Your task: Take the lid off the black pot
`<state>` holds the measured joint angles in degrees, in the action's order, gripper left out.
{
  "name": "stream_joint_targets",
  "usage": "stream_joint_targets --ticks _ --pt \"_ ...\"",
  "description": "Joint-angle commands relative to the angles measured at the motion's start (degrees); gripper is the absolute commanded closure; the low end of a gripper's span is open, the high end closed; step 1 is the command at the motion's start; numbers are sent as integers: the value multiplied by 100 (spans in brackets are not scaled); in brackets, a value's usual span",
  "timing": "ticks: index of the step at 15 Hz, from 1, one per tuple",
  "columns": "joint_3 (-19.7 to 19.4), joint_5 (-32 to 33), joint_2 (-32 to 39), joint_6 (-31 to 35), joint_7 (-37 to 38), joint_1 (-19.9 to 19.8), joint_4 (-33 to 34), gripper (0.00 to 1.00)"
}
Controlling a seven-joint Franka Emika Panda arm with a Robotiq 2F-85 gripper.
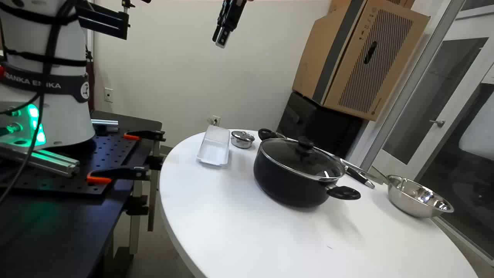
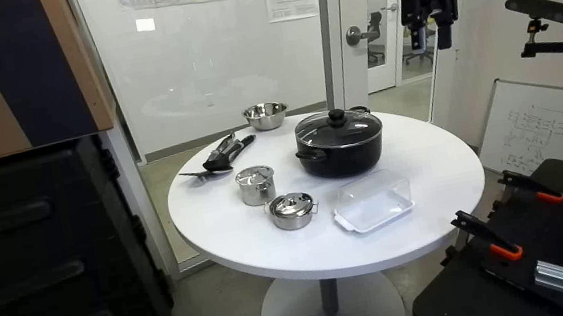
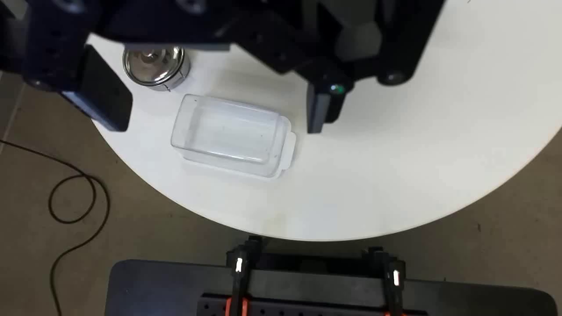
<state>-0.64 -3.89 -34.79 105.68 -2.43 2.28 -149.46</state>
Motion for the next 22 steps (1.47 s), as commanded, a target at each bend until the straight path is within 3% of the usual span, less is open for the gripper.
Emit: stream_joint_targets --ticks 1,5,9,10,17,22 --pt "21 -10 2 -10 -12 -25 8 0" --pt "94 251 667 629 163 -155 446 0" --pt "12 -89 1378 1059 726 -286 1093 0" --pt "31 56 935 1051 462 -243 663 0" --pt "64 149 1100 1197 491 -273 700 0" --pt "106 656 1868 3476 592 -436 937 0"
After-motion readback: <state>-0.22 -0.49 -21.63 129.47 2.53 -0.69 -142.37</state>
